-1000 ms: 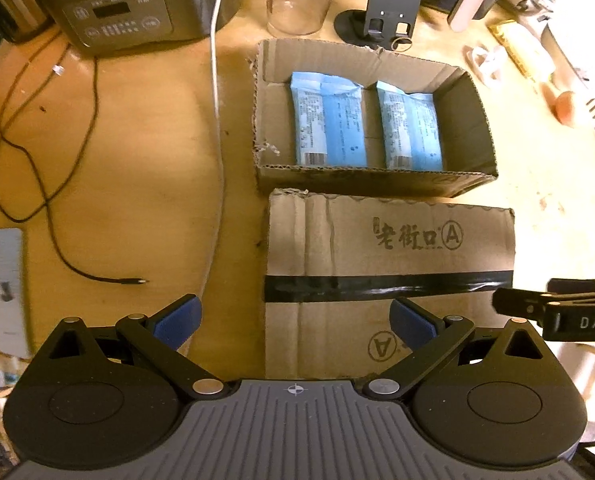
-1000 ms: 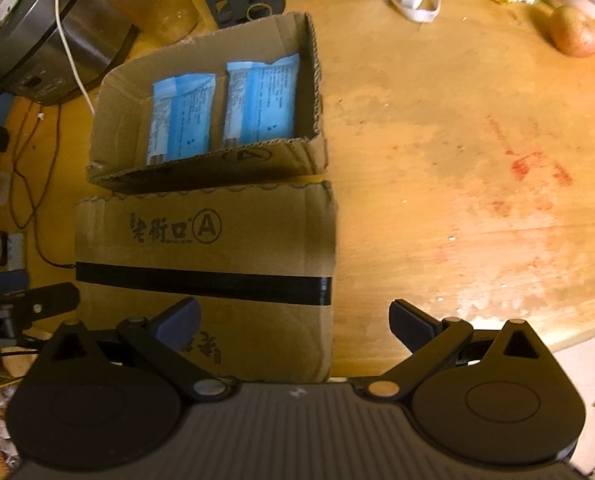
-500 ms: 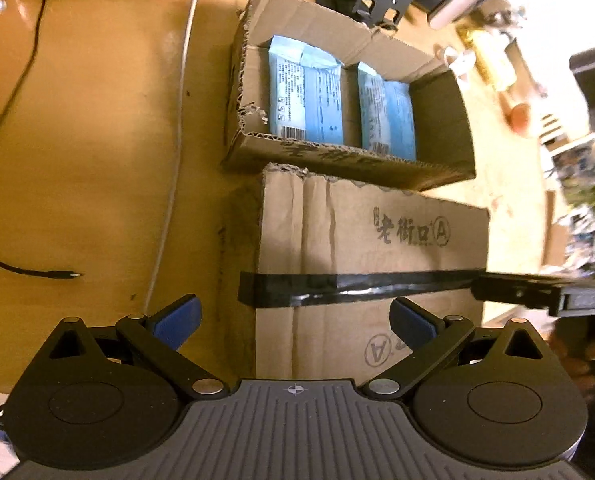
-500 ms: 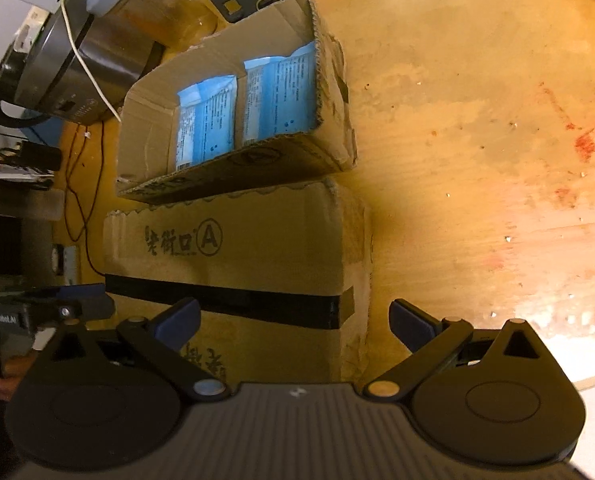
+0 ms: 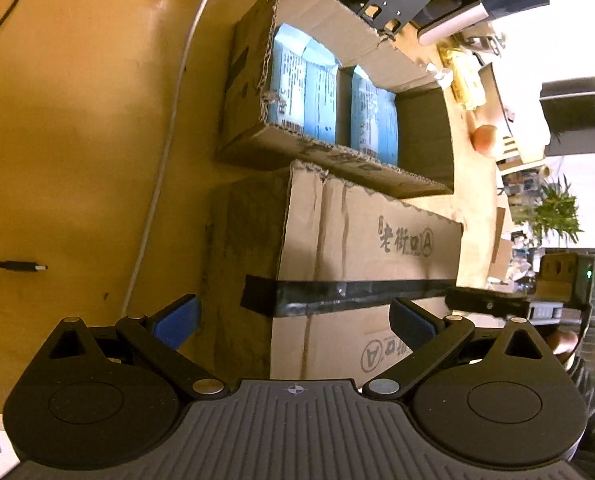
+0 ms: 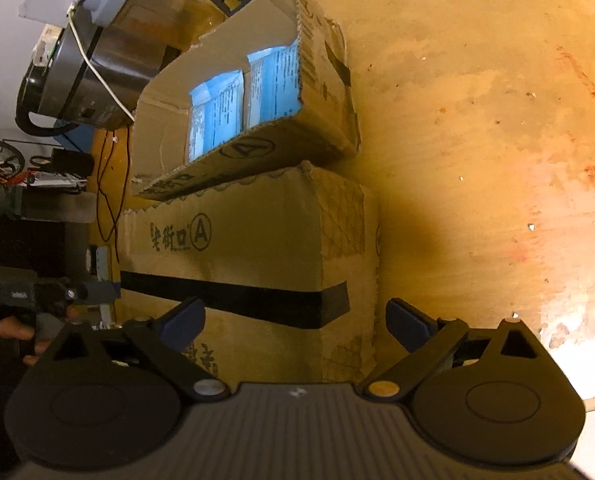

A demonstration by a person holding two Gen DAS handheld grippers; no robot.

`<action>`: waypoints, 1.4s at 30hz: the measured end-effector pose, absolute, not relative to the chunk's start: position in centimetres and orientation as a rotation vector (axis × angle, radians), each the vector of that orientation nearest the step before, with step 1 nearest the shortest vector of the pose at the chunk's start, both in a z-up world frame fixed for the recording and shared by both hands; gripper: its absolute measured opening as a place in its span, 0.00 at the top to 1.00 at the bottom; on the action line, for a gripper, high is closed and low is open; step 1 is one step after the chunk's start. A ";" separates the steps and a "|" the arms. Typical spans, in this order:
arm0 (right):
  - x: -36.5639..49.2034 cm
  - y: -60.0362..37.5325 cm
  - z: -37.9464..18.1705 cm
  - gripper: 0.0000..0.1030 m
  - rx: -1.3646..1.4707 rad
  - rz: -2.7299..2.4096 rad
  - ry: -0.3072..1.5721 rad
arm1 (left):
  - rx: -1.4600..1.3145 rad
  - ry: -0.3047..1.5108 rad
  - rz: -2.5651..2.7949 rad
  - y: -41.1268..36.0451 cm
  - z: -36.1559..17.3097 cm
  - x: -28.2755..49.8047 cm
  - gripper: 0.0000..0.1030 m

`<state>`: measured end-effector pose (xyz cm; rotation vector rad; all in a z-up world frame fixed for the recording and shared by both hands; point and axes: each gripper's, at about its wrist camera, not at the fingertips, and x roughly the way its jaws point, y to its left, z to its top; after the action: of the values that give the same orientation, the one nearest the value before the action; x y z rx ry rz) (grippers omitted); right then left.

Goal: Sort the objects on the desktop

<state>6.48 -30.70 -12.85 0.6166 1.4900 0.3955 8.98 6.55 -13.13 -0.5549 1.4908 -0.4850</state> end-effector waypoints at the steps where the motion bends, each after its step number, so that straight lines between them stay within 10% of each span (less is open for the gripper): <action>1: 6.5 -30.8 -12.7 0.06 0.617 0.397 1.487 | -0.556 1.489 -0.489 6.5 -13.1 9.0 0.00; 7: 6.7 -31.1 -12.1 0.50 0.611 0.430 1.465 | -0.545 1.475 -0.495 6.1 -13.0 8.8 0.24; 11: 6.8 -31.3 -12.0 0.53 0.604 0.436 1.462 | -0.522 1.461 -0.478 5.9 -12.9 8.7 0.38; 42: 4.0 -30.6 -5.8 0.56 0.579 0.449 1.529 | -0.537 1.417 -0.387 6.3 -7.3 3.1 0.38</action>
<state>4.04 -30.59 -5.75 0.5787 1.5293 0.4485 3.15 6.32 -7.31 -0.5370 1.4169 -0.3866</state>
